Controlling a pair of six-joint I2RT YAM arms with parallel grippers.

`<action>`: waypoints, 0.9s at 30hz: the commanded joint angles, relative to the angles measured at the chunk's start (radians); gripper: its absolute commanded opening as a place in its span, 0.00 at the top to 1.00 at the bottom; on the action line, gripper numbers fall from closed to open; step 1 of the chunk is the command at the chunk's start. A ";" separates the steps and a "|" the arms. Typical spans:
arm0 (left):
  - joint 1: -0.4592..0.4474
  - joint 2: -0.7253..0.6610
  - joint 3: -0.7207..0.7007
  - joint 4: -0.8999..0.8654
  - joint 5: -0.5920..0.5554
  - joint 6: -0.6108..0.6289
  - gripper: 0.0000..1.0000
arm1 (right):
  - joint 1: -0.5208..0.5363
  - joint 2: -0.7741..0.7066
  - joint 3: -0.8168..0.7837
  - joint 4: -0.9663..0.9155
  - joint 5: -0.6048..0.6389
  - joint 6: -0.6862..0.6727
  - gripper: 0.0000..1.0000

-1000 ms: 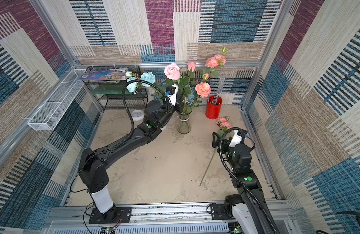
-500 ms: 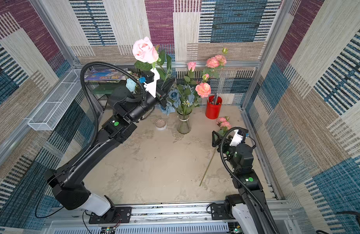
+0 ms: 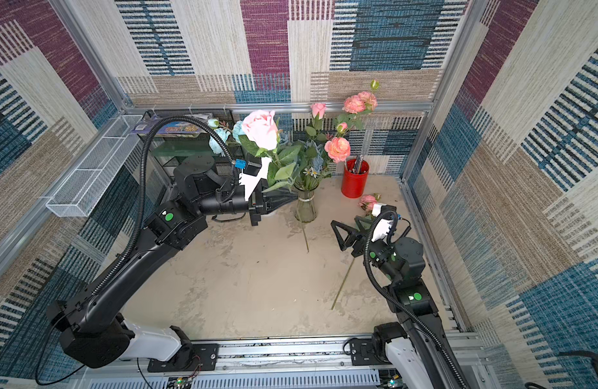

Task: Pick out pink flowers from the vase
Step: Pick up the flower from the vase, then place the flower at the center of the board.

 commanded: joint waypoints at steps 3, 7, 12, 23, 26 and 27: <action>0.000 -0.009 -0.074 -0.025 0.142 -0.114 1.00 | 0.038 0.041 0.026 0.127 -0.218 0.000 0.04; 0.000 0.007 -0.096 -0.049 0.167 -0.134 1.00 | 0.089 0.100 0.054 0.187 -0.353 0.034 0.13; 0.002 0.045 -0.092 -0.042 0.238 -0.187 1.00 | 0.173 0.162 0.113 0.183 -0.420 0.021 0.24; 0.006 0.071 -0.088 -0.042 0.297 -0.219 1.00 | 0.286 0.236 0.191 0.116 -0.395 -0.043 0.41; 0.009 0.068 -0.092 -0.037 0.293 -0.218 1.00 | 0.296 0.250 0.194 0.116 -0.394 -0.045 0.52; 0.010 0.068 -0.093 -0.034 0.290 -0.220 1.00 | 0.299 0.255 0.196 0.116 -0.393 -0.047 0.56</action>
